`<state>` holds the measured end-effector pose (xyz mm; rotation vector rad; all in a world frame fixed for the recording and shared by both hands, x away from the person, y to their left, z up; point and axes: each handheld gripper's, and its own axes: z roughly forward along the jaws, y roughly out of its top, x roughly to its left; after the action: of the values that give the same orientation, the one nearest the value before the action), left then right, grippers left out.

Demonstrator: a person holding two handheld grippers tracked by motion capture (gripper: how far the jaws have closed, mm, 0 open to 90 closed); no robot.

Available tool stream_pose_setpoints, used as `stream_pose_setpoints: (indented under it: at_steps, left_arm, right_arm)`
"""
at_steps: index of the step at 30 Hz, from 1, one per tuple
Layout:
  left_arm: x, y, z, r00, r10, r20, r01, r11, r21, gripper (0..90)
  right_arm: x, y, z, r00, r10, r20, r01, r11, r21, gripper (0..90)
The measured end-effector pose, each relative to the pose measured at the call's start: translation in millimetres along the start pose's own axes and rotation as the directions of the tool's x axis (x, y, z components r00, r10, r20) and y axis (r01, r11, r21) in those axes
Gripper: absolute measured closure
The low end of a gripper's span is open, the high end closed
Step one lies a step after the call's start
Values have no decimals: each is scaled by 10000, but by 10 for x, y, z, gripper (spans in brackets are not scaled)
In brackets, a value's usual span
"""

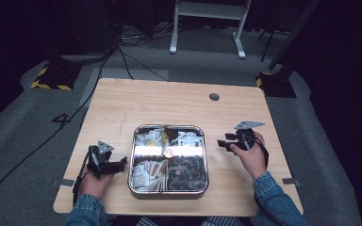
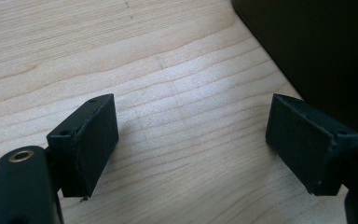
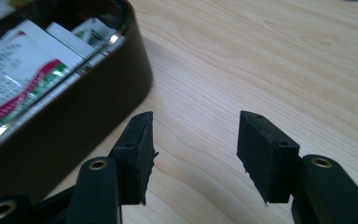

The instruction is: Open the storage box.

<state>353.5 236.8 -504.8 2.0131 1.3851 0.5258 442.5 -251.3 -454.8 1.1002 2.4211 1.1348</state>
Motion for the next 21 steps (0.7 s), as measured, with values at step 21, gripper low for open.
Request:
stream_pose_setpoints:
  at_steps: [21]
  left_arm:
    - [1, 5, 6, 10000, -34, -8, 34, 10000, -17, 174]
  right_arm:
    - [509, 306, -180, 9866, -975, -1311, 845, 9913, -1013, 374]
